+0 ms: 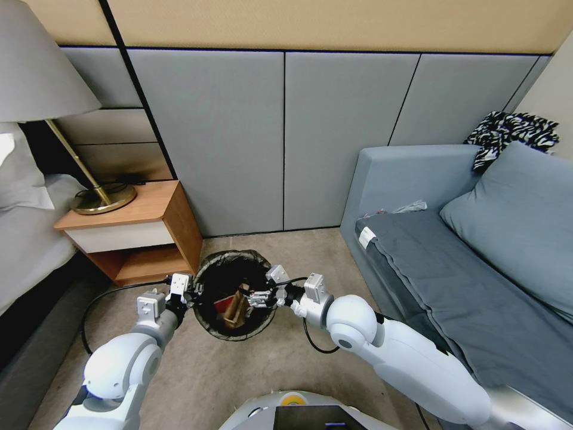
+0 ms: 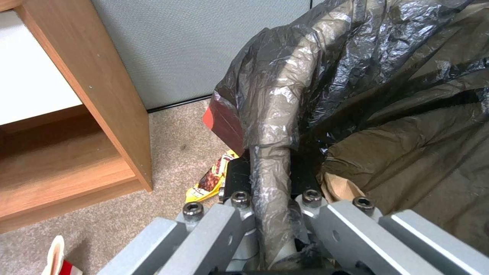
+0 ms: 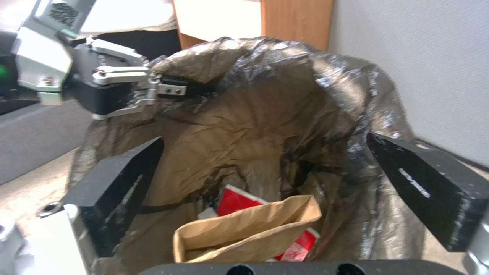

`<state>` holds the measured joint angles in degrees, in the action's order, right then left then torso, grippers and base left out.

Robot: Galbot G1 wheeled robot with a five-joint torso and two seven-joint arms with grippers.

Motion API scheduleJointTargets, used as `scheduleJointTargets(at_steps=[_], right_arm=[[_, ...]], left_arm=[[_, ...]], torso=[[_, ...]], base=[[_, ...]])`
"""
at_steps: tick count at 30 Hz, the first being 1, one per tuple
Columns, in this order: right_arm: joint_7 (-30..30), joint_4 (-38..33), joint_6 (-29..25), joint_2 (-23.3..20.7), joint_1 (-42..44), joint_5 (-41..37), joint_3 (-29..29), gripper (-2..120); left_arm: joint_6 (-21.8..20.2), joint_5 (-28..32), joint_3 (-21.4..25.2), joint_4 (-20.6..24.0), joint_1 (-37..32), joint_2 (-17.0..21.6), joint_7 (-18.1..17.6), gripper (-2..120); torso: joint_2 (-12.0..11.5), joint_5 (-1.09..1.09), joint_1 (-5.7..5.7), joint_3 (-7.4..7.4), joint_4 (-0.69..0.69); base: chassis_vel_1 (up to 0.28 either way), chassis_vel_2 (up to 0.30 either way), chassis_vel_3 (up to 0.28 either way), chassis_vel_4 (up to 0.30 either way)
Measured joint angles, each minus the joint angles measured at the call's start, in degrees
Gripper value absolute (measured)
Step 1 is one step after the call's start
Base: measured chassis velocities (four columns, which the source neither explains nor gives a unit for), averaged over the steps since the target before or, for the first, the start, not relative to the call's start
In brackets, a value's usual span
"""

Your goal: Pick up the trash bin, then pick up the garbage from the floor and place it into the trash bin.

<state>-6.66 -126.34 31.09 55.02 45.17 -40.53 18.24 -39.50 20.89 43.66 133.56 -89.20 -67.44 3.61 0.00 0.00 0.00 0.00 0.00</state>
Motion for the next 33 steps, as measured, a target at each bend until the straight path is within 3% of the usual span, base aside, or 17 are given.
scheduleJointTargets(at_steps=[9,12,17,24,28,33], right_arm=[[-0.5,-2.2,-2.3,-0.3,1.8,-0.7,-5.0,100],[-2.3,-3.3,-8.7,-1.5,4.8,0.6,-8.1,100],[-4.4,-4.4,-13.8,-2.3,9.0,3.3,-11.8,100],[-6.0,-5.1,-22.2,-2.7,20.6,11.4,-22.7,100],[-7.9,-4.2,-24.6,-2.2,24.3,13.4,-26.0,100],[-8.3,-3.3,-26.3,-1.3,28.8,16.3,-29.9,100]], left_arm=[[0.0,0.0,0.0,-0.1,0.0,-0.1,0.0,1],[0.0,0.0,0.0,-0.2,-0.1,-0.1,0.0,1],[0.1,-0.1,0.1,-0.5,-0.1,-0.2,0.1,1],[0.1,-0.2,0.8,-0.5,-0.7,-0.4,0.2,1],[0.3,-0.6,1.7,-0.4,-1.6,-0.8,0.4,1],[0.3,-0.7,1.9,-0.3,-1.7,-0.9,0.4,1]], torso=[[0.0,0.0,0.0,0.0,0.0],[0.0,0.01,0.0,0.0,0.0],[0.0,0.01,0.01,0.0,0.0],[0.0,0.01,0.01,0.0,-0.03],[0.0,0.01,0.0,0.0,0.04],[0.0,0.0,0.0,0.0,0.0]], base=[[0.0,0.0,0.0,0.0],[0.0,0.0,0.0,0.0],[0.0,0.0,0.0,0.0],[0.0,0.0,0.0,0.0],[0.0,0.0,0.0,0.0],[0.0,0.0,0.0,0.0]])
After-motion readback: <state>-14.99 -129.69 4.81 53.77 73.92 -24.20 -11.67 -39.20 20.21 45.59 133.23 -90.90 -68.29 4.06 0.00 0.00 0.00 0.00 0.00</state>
